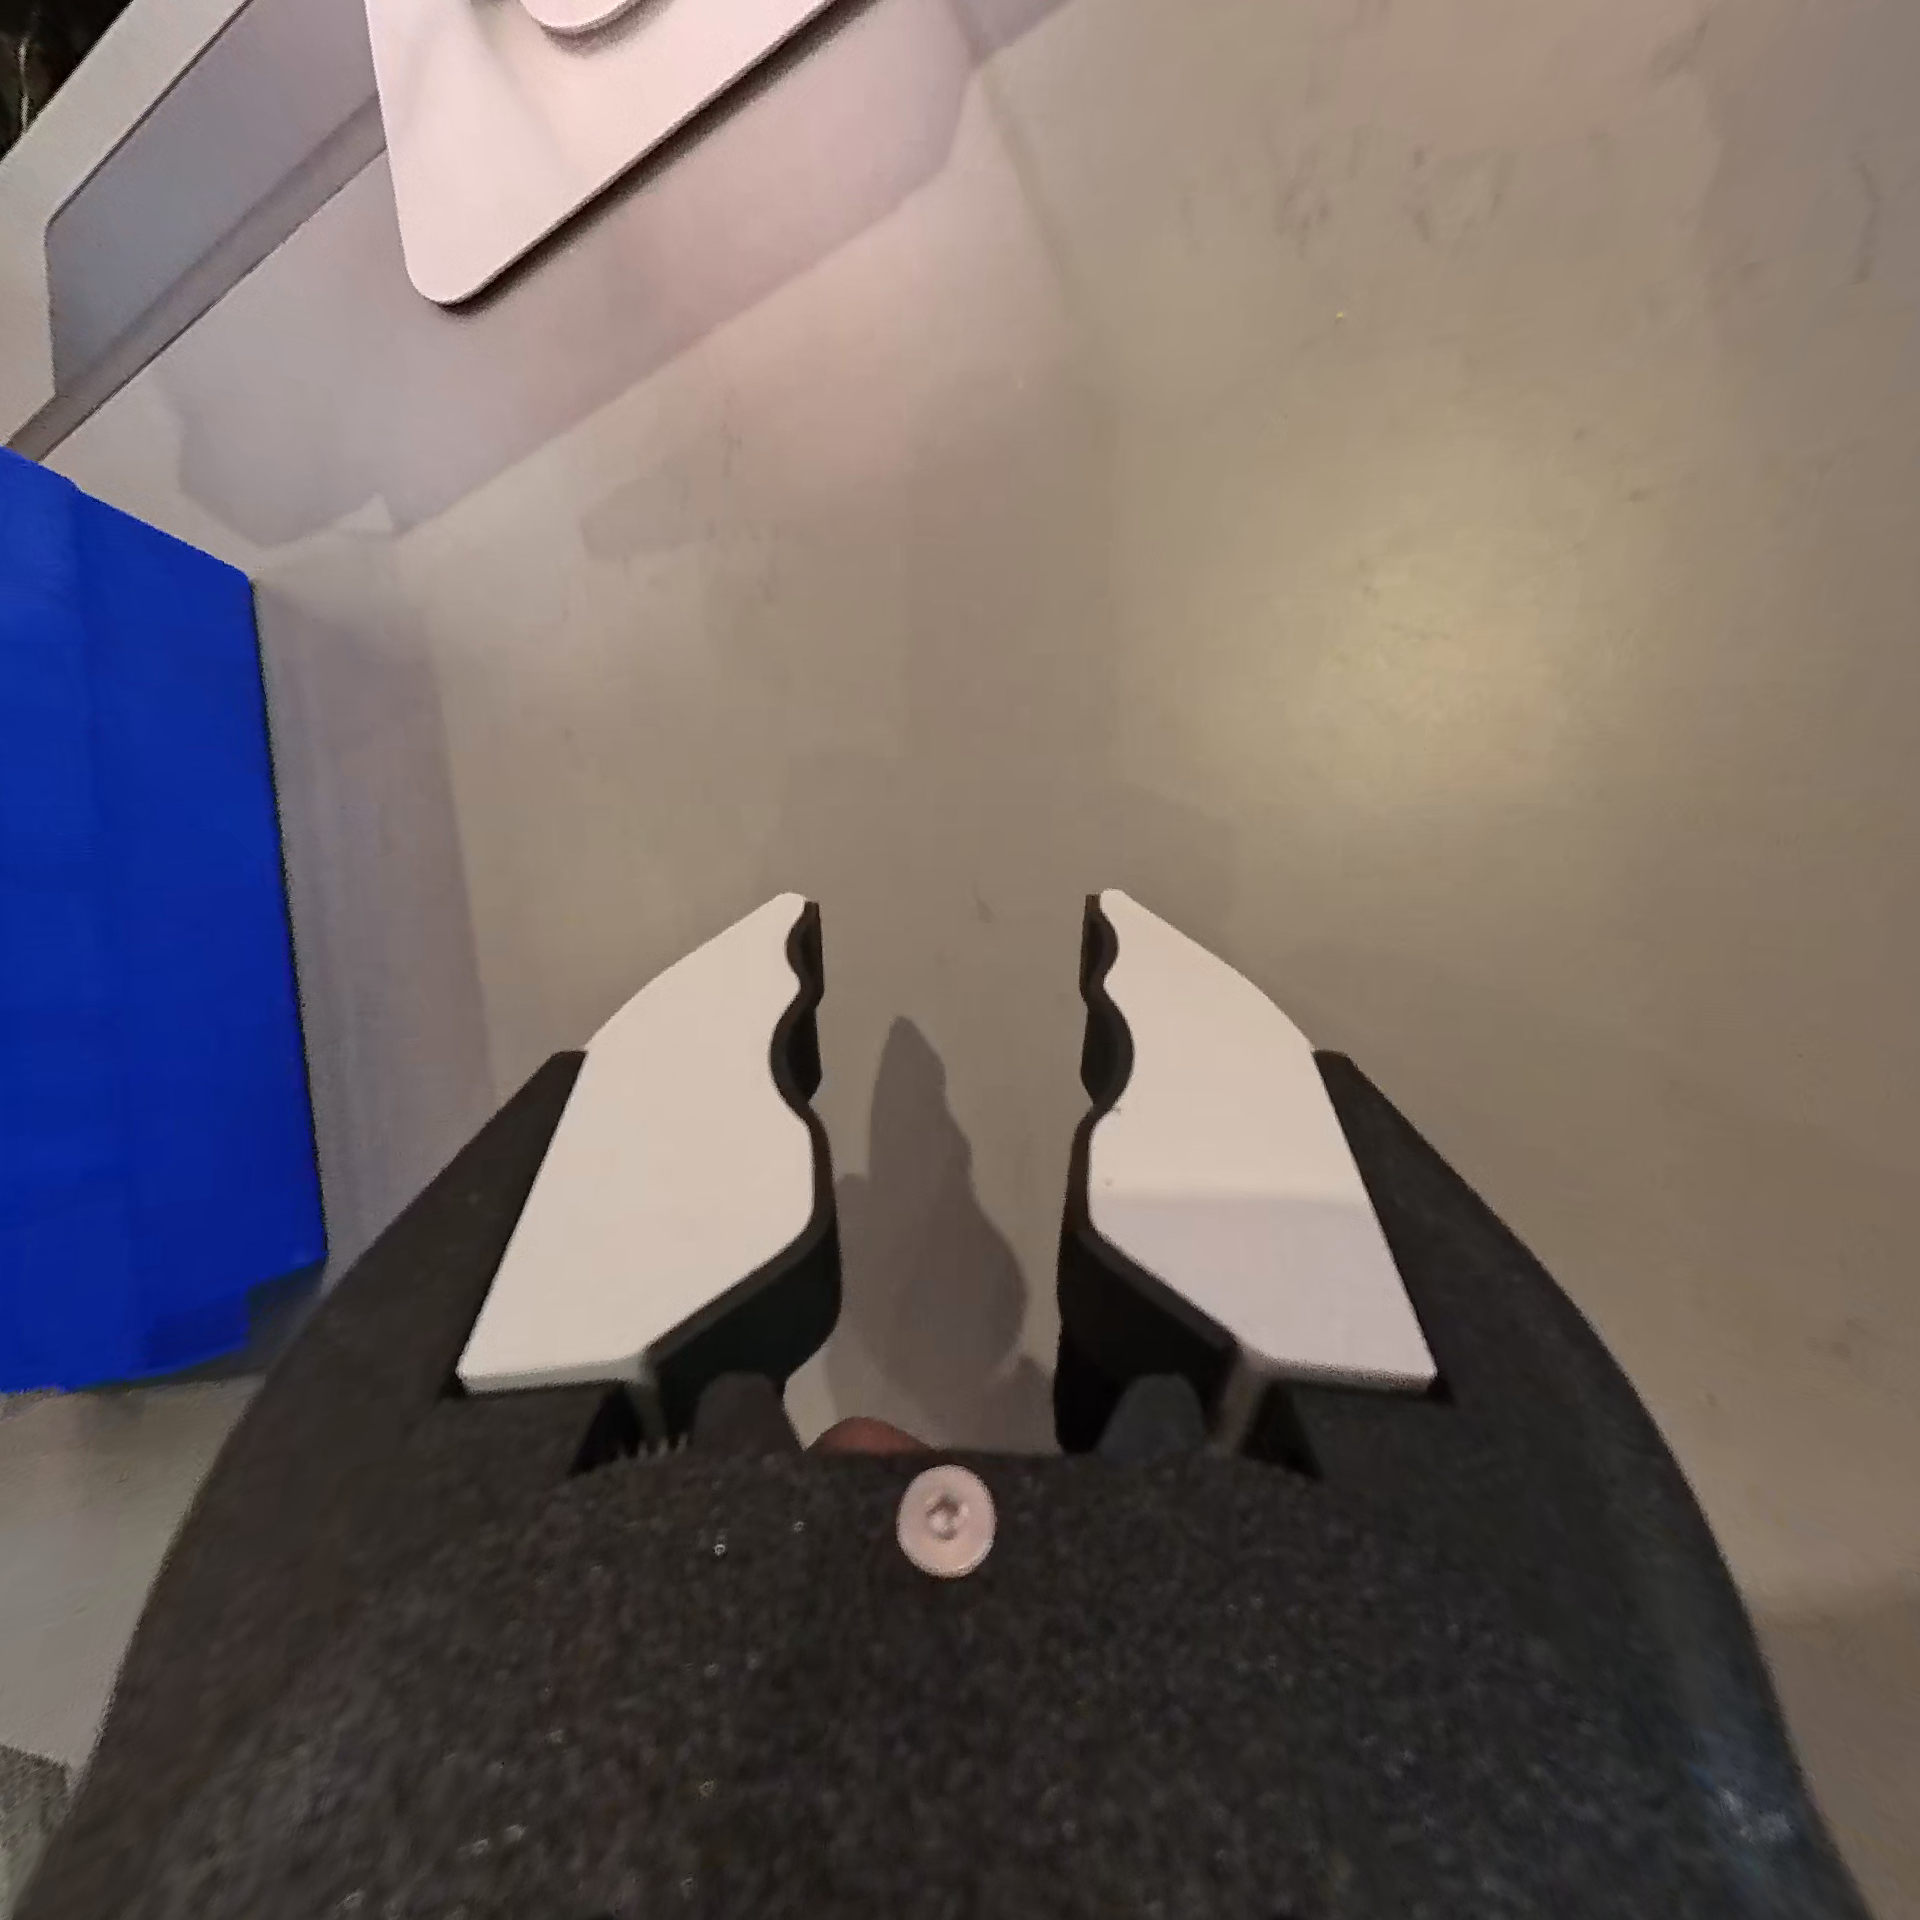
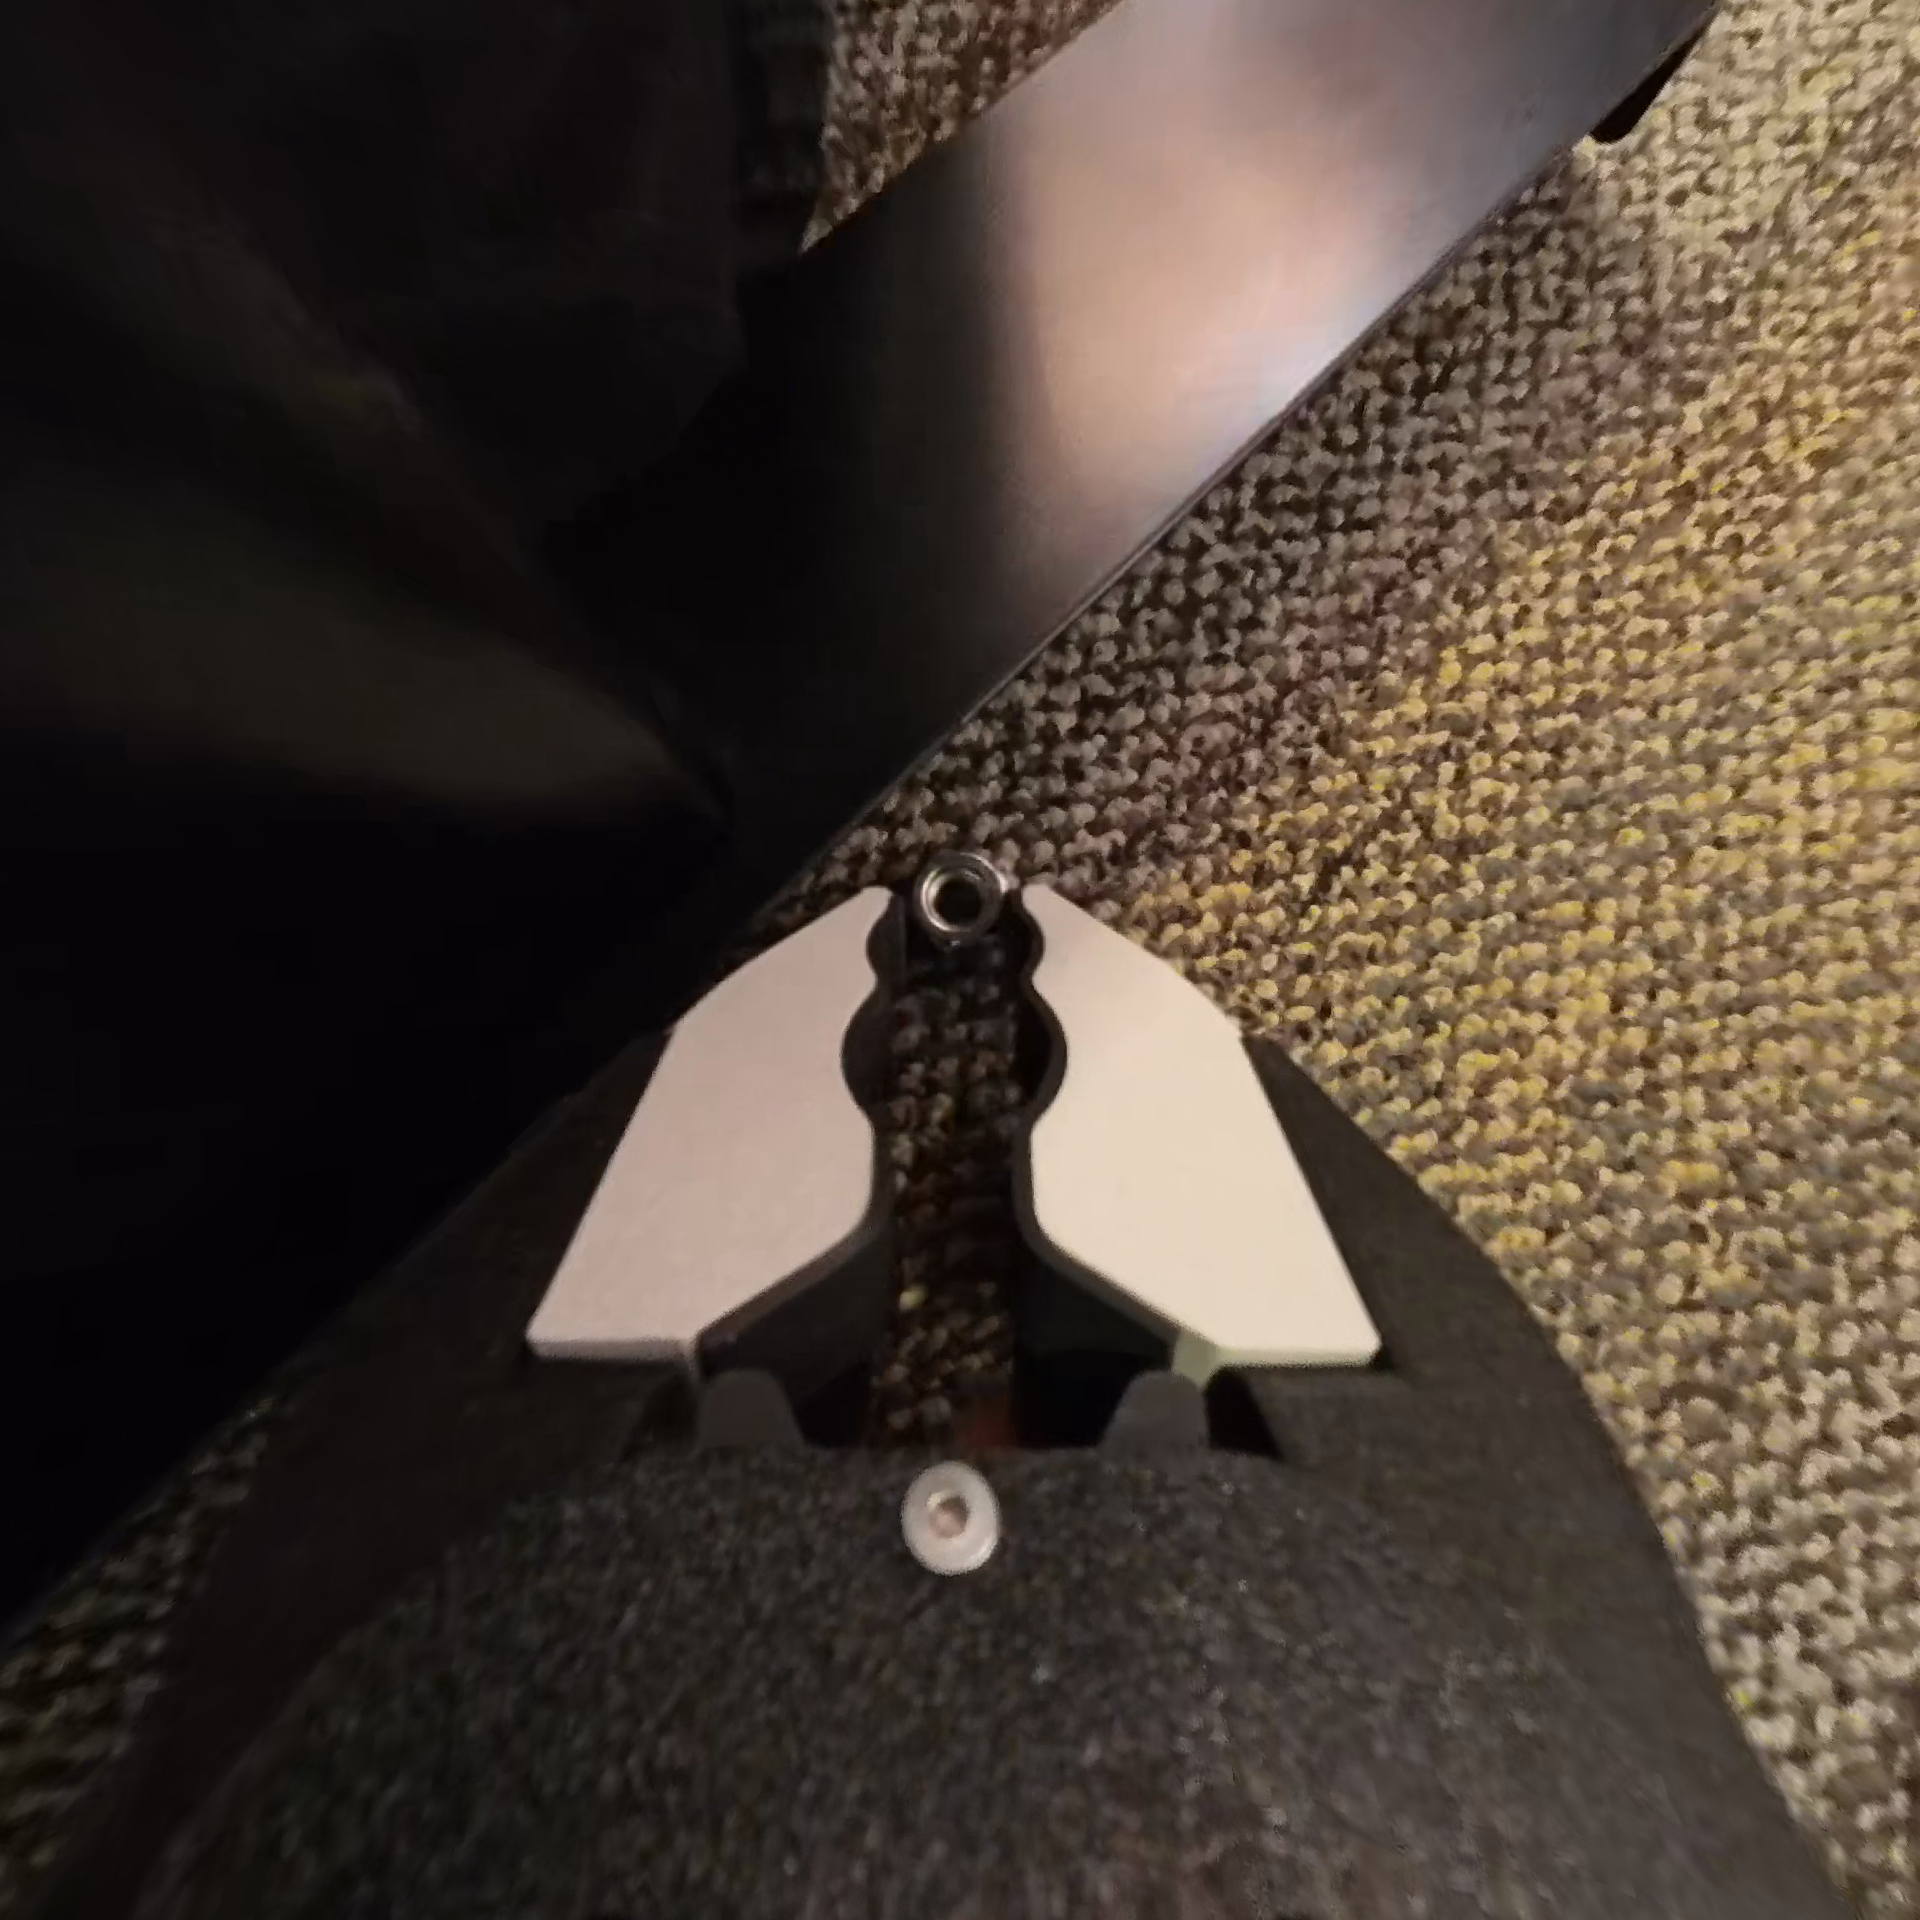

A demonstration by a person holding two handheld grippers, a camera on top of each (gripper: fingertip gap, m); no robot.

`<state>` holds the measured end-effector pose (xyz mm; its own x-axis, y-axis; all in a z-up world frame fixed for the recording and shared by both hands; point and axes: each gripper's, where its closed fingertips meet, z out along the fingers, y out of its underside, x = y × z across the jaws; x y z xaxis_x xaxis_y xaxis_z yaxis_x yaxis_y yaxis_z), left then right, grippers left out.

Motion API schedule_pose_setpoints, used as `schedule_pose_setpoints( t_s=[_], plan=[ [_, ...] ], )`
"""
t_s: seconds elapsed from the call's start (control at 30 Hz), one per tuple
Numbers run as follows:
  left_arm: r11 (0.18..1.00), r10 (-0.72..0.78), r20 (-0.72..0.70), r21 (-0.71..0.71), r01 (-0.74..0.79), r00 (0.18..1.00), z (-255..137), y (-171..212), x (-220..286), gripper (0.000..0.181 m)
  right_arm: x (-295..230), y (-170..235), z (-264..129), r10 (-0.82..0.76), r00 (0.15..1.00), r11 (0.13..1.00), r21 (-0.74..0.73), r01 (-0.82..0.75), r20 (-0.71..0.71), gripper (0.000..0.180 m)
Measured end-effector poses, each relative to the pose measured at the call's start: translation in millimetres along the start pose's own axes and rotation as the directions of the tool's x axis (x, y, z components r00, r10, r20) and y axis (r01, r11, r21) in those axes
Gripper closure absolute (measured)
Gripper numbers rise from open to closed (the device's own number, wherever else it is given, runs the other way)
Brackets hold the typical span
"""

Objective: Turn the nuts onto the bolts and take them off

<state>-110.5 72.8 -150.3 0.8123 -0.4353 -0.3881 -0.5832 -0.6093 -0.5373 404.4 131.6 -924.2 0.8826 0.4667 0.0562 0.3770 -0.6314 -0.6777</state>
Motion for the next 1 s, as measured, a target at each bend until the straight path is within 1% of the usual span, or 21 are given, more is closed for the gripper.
schedule_pose_setpoints(
  t_s=[0.1, 0.13, 0.23, 0.3, 0.37, 0.43, 0.53, 0.63, 0.77, 0.83, 0.9, 0.93, 1.0],
  plan=[
    [1.000, -0.010, 0.002, 0.003, 0.010, 1.000, -2.3, 2.3, -1.6, 0.133, -1.4, -2.0, -3.4, -0.010, 0.999, 1.000, 0.024, 0.011, -0.038, 0.162],
    [1.000, -0.016, 0.003, 0.005, 0.016, 1.000, -2.8, 3.0, -2.8, 0.133, -1.7, -5.0, -6.7, 0.009, 0.999, 0.999, 0.053, -0.006, -0.044, 0.162],
    [0.998, -0.056, -0.003, 0.029, 0.056, 0.998, -3.4, 3.2, -7.2, 0.134, 7.7, -9.6, -29.9, 0.135, 0.985, 0.978, 0.172, -0.116, -0.107, 0.162],
    [0.994, -0.091, -0.021, 0.059, 0.092, 0.996, -1.5, 3.1, -9.8, 0.135, 16.4, -8.7, -58.5, 0.255, 0.953, 0.940, 0.274, -0.204, -0.165, 0.162],
    [0.989, -0.123, -0.050, 0.076, 0.127, 0.991, 3.9, 6.4, -11.4, 0.135, 22.0, -4.6, -99.7, 0.382, 0.899, 0.877, 0.391, -0.280, -0.213, 0.162],
    [0.980, -0.159, -0.088, 0.104, 0.168, 0.983, 9.7, 10.0, -12.2, 0.136, 20.6, 3.9, -146.7, 0.456, 0.852, 0.831, 0.465, -0.305, -0.257, 0.162],
    [0.966, -0.194, -0.155, 0.144, 0.216, 0.969, 15.4, 14.7, -13.5, 0.135, 11.3, 12.3, -226.1, 0.503, 0.805, 0.798, 0.528, -0.291, -0.316, 0.162],
    [0.948, -0.208, -0.221, 0.195, 0.252, 0.953, 13.6, 19.5, -18.3, 0.135, 3.5, 2.2, -320.9, 0.508, 0.771, 0.790, 0.564, -0.240, -0.385, 0.162],
    [0.908, -0.242, -0.307, 0.263, 0.326, 0.920, 6.5, 31.2, -33.9, 0.135, 1.9, -35.7, -475.3, 0.524, 0.703, 0.774, 0.614, -0.157, -0.481, 0.162],
    [0.893, -0.249, -0.343, 0.282, 0.352, 0.906, 5.1, 39.1, -43.7, 0.135, -1.1, -70.6, -560.1, 0.497, 0.673, 0.778, 0.625, -0.067, -0.548, 0.162],
    [0.877, -0.248, -0.370, 0.306, 0.370, 0.895, 3.6, 46.6, -55.4, 0.134, -11.4, -119.7, -640.8, 0.439, 0.658, 0.789, 0.612, 0.043, -0.612, 0.162],
    [0.869, -0.245, -0.382, 0.320, 0.377, 0.891, 2.4, 49.8, -62.1, 0.134, -19.5, -150.2, -679.0, 0.401, 0.650, 0.791, 0.601, 0.109, -0.646, 0.162],
    [0.858, -0.228, -0.400, 0.350, 0.377, 0.888, -0.4, 55.0, -77.2, 0.133, -41.8, -223.1, -742.7, 0.331, 0.666, 0.769, 0.600, 0.220, -0.668, 0.162]
  ],
)
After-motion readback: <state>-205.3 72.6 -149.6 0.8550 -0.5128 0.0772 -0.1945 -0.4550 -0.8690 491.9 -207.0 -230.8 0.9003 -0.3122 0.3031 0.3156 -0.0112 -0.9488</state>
